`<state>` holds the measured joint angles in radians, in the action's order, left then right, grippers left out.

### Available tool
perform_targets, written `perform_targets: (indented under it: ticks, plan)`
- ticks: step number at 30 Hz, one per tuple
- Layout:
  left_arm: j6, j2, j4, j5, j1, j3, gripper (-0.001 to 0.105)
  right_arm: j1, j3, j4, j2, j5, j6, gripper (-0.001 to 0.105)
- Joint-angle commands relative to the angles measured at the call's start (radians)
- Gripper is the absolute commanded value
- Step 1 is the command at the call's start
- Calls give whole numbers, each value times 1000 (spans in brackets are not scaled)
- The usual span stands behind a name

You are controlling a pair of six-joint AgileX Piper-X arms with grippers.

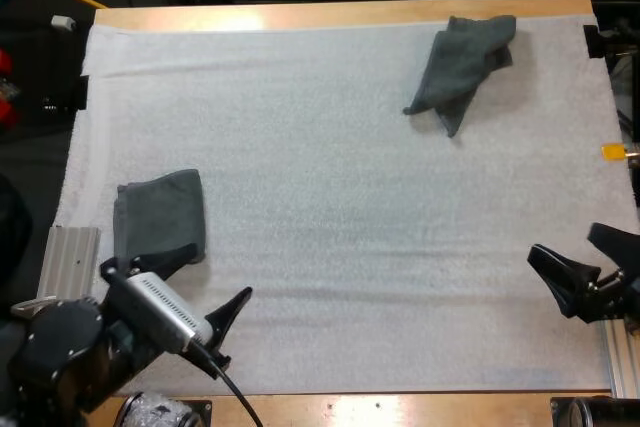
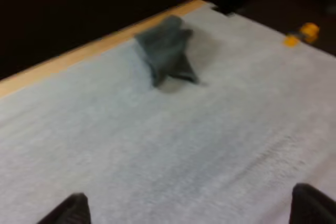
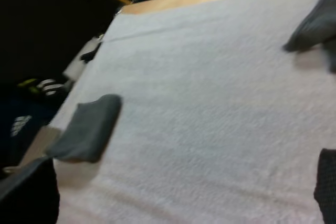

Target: Pick towel from pile, fold and stack

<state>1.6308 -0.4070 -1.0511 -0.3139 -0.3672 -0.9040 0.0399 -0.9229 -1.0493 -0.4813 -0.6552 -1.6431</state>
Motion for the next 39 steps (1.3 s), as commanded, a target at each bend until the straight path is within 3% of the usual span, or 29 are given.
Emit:
perform_targets:
  ticks: [1,13,17,24,33,39]
  plan:
    - [9,-8,20,-12,-14,-10,72,4,-8,27,-15,-26,9,96]
    - [9,-33,86,-12,-23,-10,72,-3,-8,285,-214,46,141,96]
    - [9,-33,86,-12,-23,-10,72,-61,-8,375,-316,135,182,96]
    - [9,-33,86,-12,-23,-10,72,-220,-8,591,-550,377,313,96]
    - [40,-33,83,-12,-23,-10,72,-269,-8,825,-843,507,537,96]
    - [68,-33,83,-12,-23,-10,72,-269,-91,875,-1035,524,579,95]
